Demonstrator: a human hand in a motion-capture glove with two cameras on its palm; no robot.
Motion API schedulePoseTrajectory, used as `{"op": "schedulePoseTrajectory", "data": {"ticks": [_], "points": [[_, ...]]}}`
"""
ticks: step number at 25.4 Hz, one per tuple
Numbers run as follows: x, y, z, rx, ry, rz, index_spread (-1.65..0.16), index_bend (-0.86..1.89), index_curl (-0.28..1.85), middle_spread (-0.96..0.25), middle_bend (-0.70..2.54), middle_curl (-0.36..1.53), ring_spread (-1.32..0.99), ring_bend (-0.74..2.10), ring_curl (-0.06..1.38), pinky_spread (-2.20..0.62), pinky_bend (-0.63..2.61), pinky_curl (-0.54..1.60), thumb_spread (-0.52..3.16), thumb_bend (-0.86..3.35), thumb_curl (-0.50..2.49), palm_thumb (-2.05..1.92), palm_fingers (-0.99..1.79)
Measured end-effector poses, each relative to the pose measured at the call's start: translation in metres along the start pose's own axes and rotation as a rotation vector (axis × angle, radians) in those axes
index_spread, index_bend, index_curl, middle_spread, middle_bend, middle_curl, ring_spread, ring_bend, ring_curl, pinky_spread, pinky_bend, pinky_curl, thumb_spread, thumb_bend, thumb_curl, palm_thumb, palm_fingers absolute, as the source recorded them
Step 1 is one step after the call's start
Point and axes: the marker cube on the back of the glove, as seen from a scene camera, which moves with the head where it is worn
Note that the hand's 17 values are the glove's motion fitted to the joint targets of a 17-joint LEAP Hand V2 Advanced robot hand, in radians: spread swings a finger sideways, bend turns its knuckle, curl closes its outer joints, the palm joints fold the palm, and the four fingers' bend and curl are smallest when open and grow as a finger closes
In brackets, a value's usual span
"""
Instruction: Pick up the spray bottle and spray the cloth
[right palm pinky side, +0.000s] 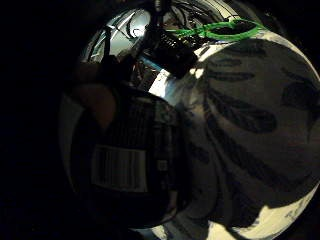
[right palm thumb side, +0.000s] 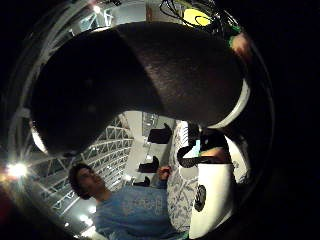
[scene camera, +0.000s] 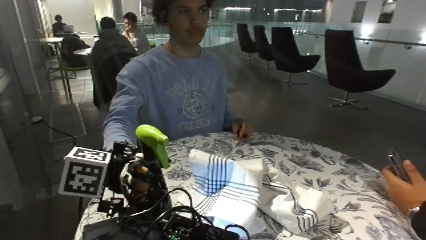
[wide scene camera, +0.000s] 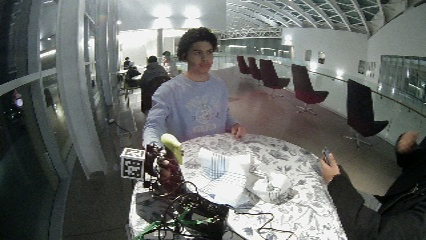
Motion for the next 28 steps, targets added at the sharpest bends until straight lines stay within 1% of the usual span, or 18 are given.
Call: {"op": "schedulePoseTrajectory", "data": {"ticks": [2,10,13,16,20,24,28], "points": [[0.003,-0.001,0.000,0.001,0.032,0.000,-0.31,0.17,0.30,-0.05,0.25,0.38,-0.03,0.35,0.32,0.19,0.20,0.33,1.03,0.04,0.40,0.87,0.98],[0.001,0.000,0.000,0.057,0.110,-0.023,-0.29,0.12,0.31,-0.08,0.20,0.38,-0.05,0.37,0.34,0.19,0.24,0.35,0.92,0.04,0.47,0.98,1.04],[-0.006,0.002,0.000,0.029,0.124,-0.020,-0.29,0.12,0.31,-0.09,0.21,0.39,-0.05,0.39,0.35,0.19,0.24,0.35,0.87,0.03,0.49,0.99,1.07],[-0.020,0.009,-0.001,-0.081,0.152,-0.027,-0.29,0.13,0.32,-0.09,0.20,0.40,-0.05,0.39,0.35,0.19,0.24,0.36,0.82,0.01,0.51,1.01,1.08],[-0.048,0.018,-0.001,-0.277,0.211,-0.020,-0.28,0.12,0.32,-0.09,0.20,0.40,-0.05,0.40,0.36,0.19,0.24,0.36,0.79,-0.01,0.53,1.02,1.07],[-0.075,0.026,0.004,-0.446,0.336,0.042,-0.28,0.12,0.32,-0.08,0.20,0.41,-0.04,0.40,0.36,0.19,0.24,0.36,0.77,-0.02,0.55,1.01,1.07],[-0.090,0.030,0.012,-0.573,0.463,0.106,-0.27,0.11,0.32,-0.07,0.21,0.41,-0.04,0.40,0.36,0.19,0.25,0.37,0.78,-0.02,0.56,1.01,1.06]]}}
